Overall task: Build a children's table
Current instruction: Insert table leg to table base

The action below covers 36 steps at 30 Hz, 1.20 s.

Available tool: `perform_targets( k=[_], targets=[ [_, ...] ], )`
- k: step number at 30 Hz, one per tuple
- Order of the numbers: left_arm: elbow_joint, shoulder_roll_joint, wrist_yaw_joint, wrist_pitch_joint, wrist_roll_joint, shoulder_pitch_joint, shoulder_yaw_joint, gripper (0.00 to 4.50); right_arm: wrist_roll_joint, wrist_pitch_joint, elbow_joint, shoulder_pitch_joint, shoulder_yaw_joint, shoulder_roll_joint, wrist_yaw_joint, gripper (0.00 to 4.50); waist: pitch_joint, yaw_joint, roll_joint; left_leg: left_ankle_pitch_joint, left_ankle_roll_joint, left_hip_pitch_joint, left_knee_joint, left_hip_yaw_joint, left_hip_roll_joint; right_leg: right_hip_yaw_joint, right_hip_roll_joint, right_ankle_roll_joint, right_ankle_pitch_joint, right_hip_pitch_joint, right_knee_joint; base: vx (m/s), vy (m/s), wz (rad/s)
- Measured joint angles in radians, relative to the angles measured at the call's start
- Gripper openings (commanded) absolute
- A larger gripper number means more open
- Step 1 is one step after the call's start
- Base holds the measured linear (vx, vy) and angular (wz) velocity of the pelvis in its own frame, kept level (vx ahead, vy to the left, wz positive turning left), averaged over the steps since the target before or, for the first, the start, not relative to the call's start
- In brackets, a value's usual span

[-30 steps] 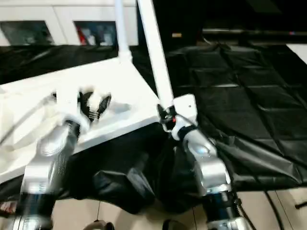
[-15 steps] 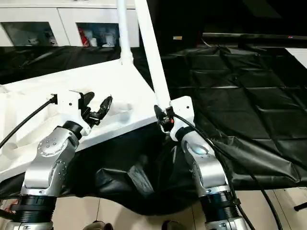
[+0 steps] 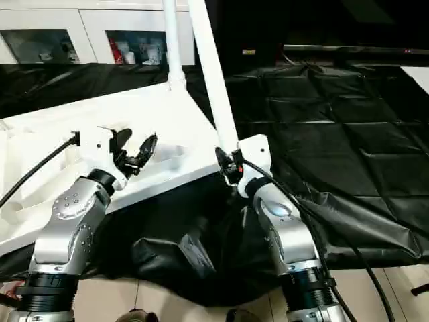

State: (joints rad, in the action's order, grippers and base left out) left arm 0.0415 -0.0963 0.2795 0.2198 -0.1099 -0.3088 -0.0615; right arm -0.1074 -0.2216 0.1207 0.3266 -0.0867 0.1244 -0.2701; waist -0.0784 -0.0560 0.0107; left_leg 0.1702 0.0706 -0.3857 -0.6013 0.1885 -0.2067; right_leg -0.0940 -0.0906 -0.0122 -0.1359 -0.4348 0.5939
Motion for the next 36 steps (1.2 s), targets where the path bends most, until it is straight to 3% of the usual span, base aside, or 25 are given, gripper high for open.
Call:
perform_targets(
  k=[36],
  targets=[
    [0.0, 0.0, 0.0, 0.0, 0.0, 0.0, 0.0, 3.36, 0.0, 0.0, 0.0, 0.0, 0.0, 0.0, 0.0, 1.87, 0.0, 0.0, 0.0, 0.0, 0.0, 0.0, -0.001, 0.0, 0.0, 0.0, 0.0, 0.001, 0.001, 0.0, 0.001, 0.0, 0.0, 0.0]
  ],
)
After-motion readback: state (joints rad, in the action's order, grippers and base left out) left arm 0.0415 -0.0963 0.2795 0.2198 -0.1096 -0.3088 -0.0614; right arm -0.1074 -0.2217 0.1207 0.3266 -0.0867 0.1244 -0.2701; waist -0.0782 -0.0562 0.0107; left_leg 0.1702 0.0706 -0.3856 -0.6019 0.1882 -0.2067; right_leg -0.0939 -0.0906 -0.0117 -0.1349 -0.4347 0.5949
